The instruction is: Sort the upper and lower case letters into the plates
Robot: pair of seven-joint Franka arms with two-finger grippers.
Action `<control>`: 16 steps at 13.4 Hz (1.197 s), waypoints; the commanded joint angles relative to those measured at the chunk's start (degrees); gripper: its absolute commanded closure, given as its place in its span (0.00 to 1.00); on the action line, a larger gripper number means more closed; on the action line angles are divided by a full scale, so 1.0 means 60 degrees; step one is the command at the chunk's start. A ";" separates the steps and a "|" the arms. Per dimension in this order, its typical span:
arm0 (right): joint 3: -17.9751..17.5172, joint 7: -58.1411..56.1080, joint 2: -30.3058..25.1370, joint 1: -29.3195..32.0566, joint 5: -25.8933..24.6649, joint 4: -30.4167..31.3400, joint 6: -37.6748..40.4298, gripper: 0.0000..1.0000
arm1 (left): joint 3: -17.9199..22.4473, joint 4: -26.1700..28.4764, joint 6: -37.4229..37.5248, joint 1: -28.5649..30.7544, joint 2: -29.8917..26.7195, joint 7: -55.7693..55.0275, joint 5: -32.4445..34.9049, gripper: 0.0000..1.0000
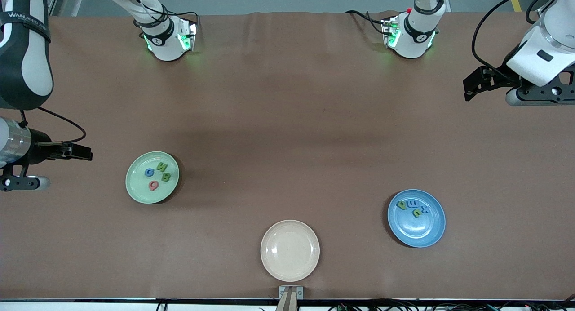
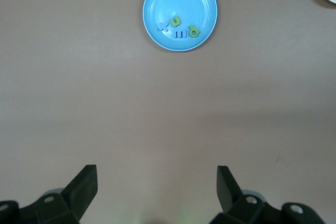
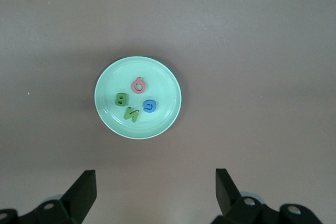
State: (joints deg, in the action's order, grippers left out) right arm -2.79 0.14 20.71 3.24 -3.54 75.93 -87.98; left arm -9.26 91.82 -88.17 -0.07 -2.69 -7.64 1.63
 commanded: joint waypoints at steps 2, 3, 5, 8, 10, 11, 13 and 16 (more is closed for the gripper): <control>-0.0193 -0.0112 -0.0243 0.0192 0.0236 -0.0029 0.0469 0.00 | -0.0024 -0.0068 -0.0012 0.0012 -0.0108 0.0147 -0.0156 0.00; -0.0193 -0.0126 -0.0433 0.0192 0.0310 0.0117 0.0412 0.00 | -0.0039 -0.0199 0.0017 -0.0046 -0.0065 0.0045 -0.0126 0.00; -0.0106 -0.0126 -0.1032 0.0062 0.0398 0.0847 0.0061 0.00 | -0.0054 -0.0186 0.0061 -0.0076 -0.0064 0.0029 -0.0097 0.00; -0.0106 -0.0126 -0.1941 0.0075 0.0457 0.1989 -0.0510 0.00 | -0.0112 -0.0069 0.0076 -0.0047 -0.0094 0.0058 -0.0082 0.00; -0.0091 -0.0112 -0.2410 0.0046 0.0530 0.2679 -0.0848 0.00 | -0.0112 0.0048 0.0032 0.0012 -0.0181 0.0161 -0.0126 0.00; -0.0091 -0.0112 -0.2572 0.0017 0.0531 0.2827 -0.0878 0.00 | -0.0112 0.0034 0.0032 0.0012 -0.0182 0.0161 -0.0111 0.00; -0.0076 -0.0083 -0.2748 0.0002 0.0531 0.2858 -0.0791 0.00 | -0.0112 -0.0024 0.0032 0.0012 -0.0196 0.0219 -0.0140 0.00; 0.0272 -0.0097 -0.3159 -0.0289 0.0531 0.3354 -0.0863 0.00 | -0.0069 -0.0171 0.0061 0.0026 -0.0108 0.0366 -0.0155 0.00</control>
State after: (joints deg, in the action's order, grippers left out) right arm -3.05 -0.02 5.49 2.95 -1.15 91.41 -91.67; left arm -9.70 91.28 -88.15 -0.44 -2.71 -7.19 1.62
